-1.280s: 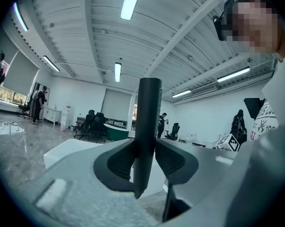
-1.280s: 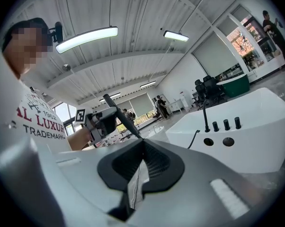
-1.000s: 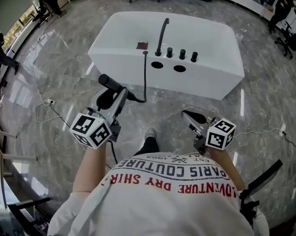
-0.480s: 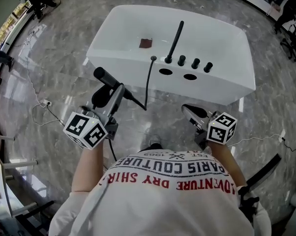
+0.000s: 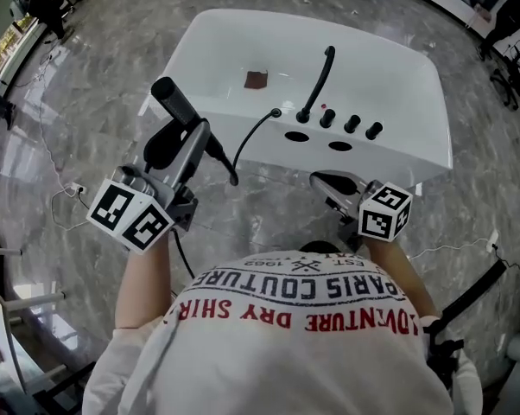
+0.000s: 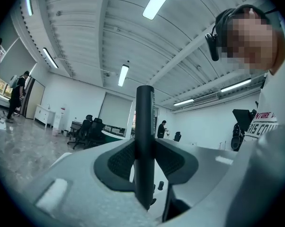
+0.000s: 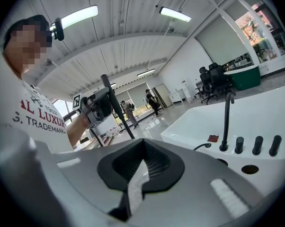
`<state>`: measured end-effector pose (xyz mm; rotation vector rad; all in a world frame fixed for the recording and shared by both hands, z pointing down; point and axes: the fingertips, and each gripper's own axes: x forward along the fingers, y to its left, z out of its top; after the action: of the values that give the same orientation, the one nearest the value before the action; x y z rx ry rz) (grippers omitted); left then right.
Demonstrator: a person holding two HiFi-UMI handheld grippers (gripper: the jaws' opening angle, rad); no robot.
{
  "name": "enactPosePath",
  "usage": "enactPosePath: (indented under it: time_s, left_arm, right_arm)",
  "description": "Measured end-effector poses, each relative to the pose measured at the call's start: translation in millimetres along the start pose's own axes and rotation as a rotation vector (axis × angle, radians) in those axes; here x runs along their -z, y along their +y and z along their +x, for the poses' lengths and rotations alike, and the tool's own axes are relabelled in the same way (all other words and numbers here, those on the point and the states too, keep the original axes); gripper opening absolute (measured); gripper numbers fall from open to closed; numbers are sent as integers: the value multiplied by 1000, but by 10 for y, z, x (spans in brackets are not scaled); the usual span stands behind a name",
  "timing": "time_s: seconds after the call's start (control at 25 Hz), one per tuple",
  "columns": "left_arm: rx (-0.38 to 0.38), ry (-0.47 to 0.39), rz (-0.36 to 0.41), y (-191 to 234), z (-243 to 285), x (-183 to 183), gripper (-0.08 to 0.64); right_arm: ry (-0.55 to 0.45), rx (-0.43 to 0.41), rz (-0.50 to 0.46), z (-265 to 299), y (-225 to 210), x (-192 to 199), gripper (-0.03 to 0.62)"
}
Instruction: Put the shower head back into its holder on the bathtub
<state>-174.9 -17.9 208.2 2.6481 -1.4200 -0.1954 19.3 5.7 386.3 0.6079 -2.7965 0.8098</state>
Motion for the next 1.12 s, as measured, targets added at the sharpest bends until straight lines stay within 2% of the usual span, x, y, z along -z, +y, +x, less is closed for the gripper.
enactPosePath:
  time_s: [0.24, 0.44, 0.48, 0.68, 0.92, 1.12]
  left_arm:
    - [21, -16, 19, 22, 99, -313, 129]
    - [15, -18, 9, 137, 285, -362, 127]
    - [16, -22, 0, 193, 366, -354, 127]
    - [26, -26, -40, 563, 801, -302, 126]
    - [55, 4, -62, 585, 921, -233, 124]
    - [57, -13, -103, 611, 894, -217, 123]
  right_arm:
    - [36, -54, -38, 249, -26, -70, 6]
    - [73, -115, -25, 500, -161, 59, 7]
    - [77, -132, -20, 573, -222, 59, 39]
    - [108, -237, -44, 1093, -459, 16, 86]
    - [112, -341, -105, 1469, -232, -88, 118]
    - [165, -392, -166, 1750, -88, 92, 192]
